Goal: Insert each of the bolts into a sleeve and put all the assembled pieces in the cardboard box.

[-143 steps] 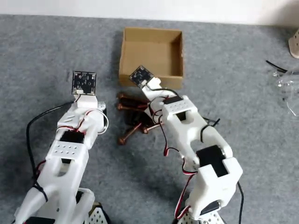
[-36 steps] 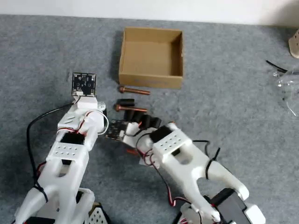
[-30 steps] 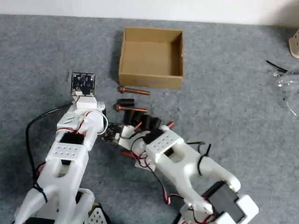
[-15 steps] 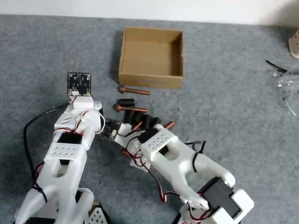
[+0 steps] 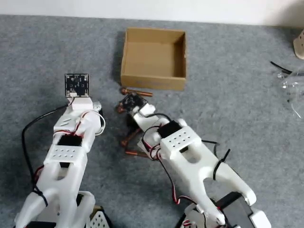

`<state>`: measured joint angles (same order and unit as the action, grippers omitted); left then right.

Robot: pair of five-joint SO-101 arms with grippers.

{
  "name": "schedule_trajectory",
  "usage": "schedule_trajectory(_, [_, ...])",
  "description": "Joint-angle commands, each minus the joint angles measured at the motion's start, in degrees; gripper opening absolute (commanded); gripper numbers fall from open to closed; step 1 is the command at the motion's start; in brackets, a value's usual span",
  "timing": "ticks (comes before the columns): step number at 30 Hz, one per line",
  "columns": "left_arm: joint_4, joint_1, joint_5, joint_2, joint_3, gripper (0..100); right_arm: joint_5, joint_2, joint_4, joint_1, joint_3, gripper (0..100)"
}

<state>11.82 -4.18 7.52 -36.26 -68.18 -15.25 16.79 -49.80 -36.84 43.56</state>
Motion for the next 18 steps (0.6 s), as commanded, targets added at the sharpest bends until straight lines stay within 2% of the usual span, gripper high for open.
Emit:
schedule_trajectory(1, [-0.88, -0.57, 0.35, -0.40, 0.66, 1, 7.74, 0.22, 1.89, 1.19, -4.53, 16.3])
schedule_trajectory(11, [-0.88, -0.57, 0.26, -0.31, 0.75, 1, 18.37, -16.48, 1.89, 1.45, -17.01, 16.3])
schedule_trajectory(18, [-0.88, -0.57, 0.26, -0.40, 0.75, 1, 19.69, -25.19, 1.98, 5.67, -21.67, 16.3])
